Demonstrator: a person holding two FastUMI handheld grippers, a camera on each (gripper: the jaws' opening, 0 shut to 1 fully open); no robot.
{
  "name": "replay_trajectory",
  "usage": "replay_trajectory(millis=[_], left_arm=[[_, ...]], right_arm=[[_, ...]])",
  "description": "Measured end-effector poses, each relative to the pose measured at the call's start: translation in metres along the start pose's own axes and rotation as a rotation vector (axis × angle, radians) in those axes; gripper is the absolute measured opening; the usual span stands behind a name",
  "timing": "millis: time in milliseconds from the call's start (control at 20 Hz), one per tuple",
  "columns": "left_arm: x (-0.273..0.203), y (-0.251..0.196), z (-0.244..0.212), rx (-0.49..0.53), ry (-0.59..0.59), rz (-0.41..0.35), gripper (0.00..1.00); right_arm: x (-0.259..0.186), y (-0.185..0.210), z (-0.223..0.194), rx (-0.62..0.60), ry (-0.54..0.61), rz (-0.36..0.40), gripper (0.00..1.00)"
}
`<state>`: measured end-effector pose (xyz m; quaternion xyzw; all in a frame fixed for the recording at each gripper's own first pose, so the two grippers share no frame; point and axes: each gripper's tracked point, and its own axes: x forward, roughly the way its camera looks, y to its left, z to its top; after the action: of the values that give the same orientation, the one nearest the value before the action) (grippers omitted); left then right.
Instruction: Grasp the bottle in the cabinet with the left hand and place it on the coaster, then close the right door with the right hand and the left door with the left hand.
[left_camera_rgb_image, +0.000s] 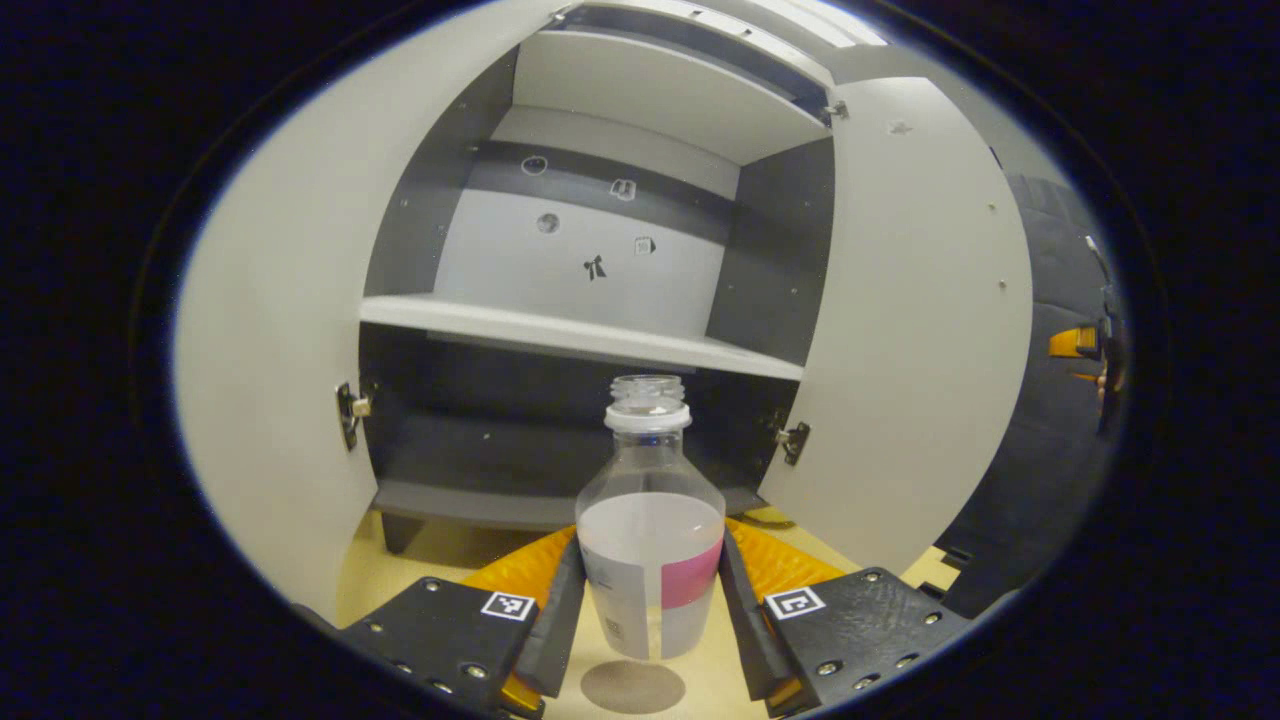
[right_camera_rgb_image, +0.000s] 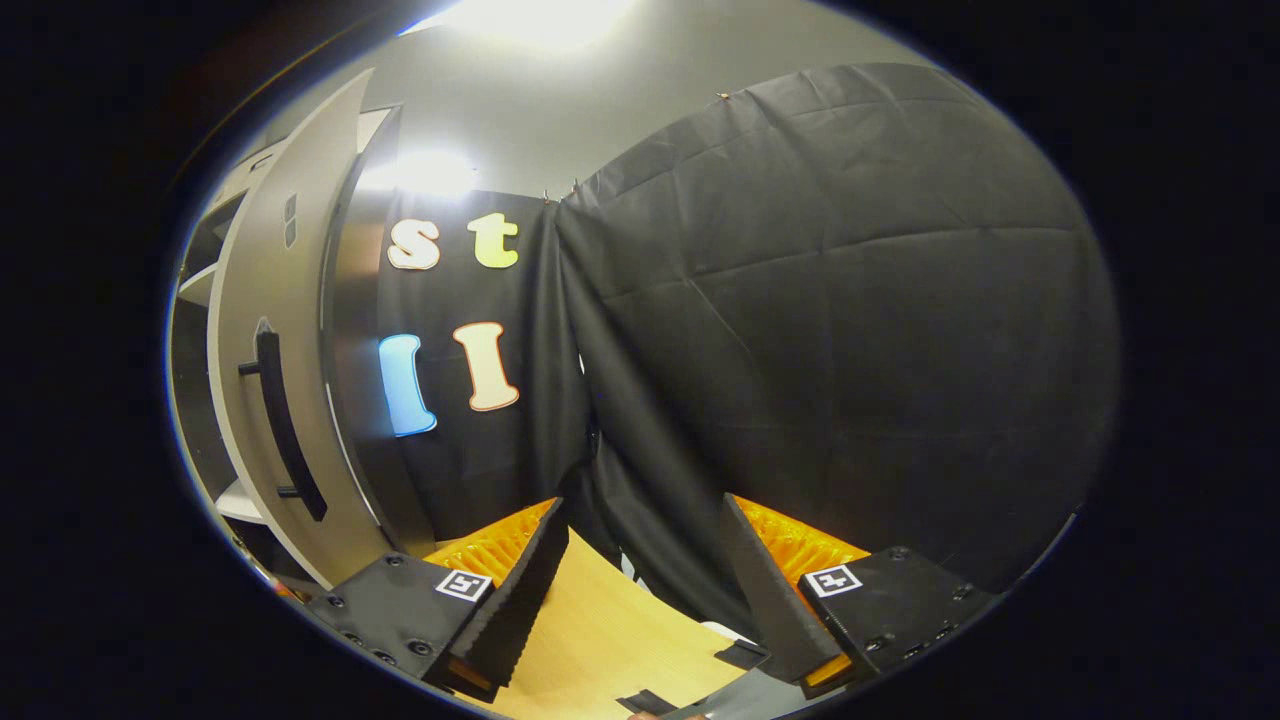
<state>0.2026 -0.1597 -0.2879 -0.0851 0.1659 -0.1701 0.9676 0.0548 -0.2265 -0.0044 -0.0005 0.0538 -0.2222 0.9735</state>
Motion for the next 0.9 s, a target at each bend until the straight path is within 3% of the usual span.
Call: replay_trajectory(millis=[350,600,900], left_arm=[[0.005,0.011,-0.074,0.011,0.078,0.051,0.69],[0.002,0.002,-0.094,0.062,0.077,0.043,0.69],[-0.007,-0.006,-0.111,0.113,0.078,0.068,0.69]], right_arm=[[-0.005,0.005,0.005,0.014,0.013,0.019,0.98],[-0.005,0.011,-0.014,0.014,0.078,0.032,0.98],[0.0,0.022,-0.003,0.076,0.072,0.046,0.98]])
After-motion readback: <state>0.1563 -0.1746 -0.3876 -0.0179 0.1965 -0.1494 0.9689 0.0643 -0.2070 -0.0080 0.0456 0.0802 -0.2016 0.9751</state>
